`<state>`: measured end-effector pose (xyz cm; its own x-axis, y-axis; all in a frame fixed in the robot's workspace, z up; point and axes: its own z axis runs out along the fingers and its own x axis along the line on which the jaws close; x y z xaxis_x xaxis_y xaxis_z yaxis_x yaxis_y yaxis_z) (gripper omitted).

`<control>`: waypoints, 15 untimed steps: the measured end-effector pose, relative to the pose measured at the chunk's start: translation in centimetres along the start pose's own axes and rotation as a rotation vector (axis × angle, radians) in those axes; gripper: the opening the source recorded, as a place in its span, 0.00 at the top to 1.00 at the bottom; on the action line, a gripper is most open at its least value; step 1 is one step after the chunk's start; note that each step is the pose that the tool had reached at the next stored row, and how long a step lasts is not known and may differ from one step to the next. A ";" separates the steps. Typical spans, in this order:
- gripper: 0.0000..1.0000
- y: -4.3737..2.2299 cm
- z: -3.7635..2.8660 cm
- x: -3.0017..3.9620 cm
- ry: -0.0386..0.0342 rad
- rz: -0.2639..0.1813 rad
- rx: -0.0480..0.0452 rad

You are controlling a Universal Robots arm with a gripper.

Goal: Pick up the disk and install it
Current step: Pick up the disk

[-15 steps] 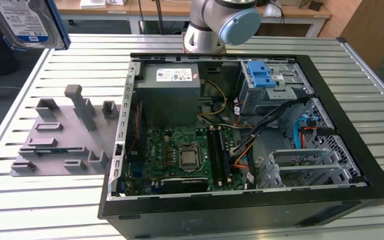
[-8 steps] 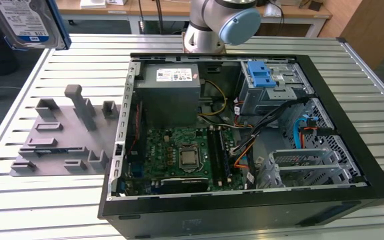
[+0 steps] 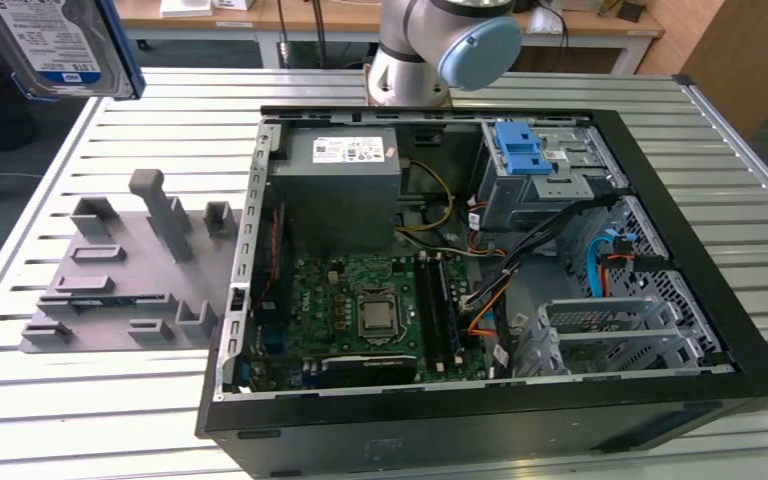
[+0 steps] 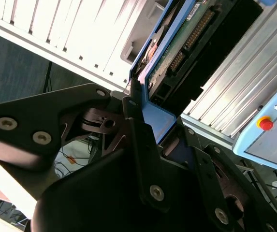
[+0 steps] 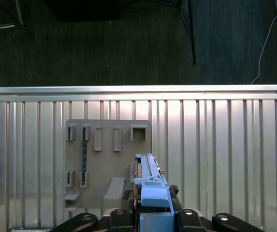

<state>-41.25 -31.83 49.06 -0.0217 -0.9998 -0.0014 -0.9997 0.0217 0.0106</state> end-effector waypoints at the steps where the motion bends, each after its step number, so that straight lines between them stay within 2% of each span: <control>1: 0.64 -0.04 0.00 0.00 0.0000 0.000 0.0000; 15: 0.64 -0.52 -0.01 -0.01 0.0000 0.000 -0.0001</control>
<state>-40.73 -31.83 49.06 -0.0217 -0.9998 -0.0013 -0.9997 0.0217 0.0106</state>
